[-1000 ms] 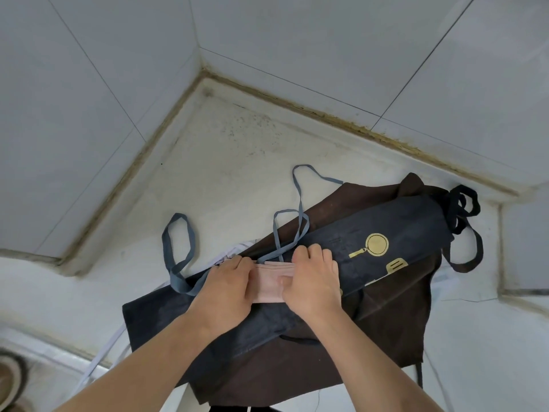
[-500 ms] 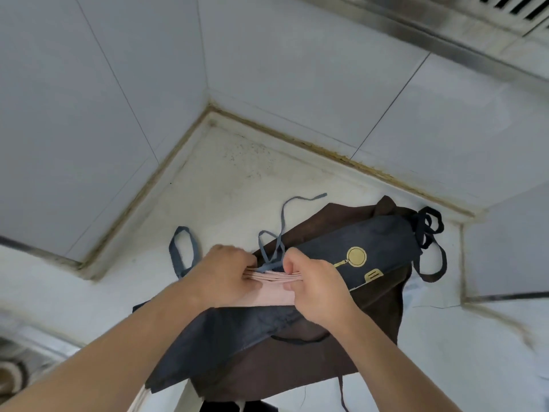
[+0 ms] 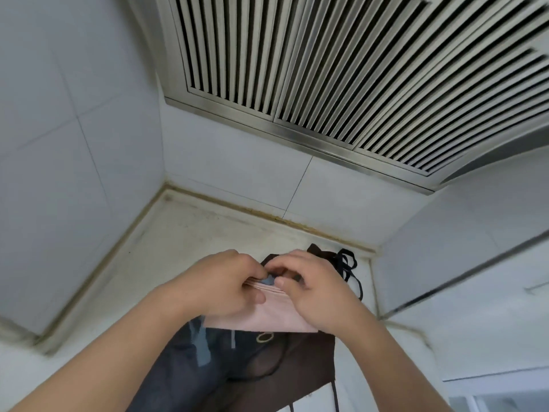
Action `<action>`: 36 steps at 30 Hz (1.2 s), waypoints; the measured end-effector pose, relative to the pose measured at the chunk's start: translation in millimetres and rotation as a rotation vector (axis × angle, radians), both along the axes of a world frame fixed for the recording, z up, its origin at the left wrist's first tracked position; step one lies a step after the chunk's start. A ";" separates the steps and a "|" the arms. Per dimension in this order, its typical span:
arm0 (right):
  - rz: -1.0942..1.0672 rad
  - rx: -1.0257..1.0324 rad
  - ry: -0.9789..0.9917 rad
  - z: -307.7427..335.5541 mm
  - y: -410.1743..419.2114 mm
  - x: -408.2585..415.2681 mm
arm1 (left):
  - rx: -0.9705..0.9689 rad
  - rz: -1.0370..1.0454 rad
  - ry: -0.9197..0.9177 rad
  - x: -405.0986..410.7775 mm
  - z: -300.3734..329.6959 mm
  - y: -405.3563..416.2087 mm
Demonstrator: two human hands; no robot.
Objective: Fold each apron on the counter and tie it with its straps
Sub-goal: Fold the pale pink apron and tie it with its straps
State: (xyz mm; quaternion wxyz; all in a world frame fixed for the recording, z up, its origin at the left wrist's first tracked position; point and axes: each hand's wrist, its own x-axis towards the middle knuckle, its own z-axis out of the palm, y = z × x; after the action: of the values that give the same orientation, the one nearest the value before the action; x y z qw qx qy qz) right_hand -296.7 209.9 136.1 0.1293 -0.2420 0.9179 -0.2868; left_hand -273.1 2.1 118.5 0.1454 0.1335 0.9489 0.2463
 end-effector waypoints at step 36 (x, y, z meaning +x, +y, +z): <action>-0.227 -0.755 -0.352 59.0 196.5 153.0 | 0.870 0.070 -0.295 116.1 137.9 172.8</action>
State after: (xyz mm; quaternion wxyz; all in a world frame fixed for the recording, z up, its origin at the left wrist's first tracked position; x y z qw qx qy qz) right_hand -143.7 406.4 195.2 0.1540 -0.1172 0.7333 -0.6517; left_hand -156.9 174.9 256.4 0.2009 0.1137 0.7305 0.6427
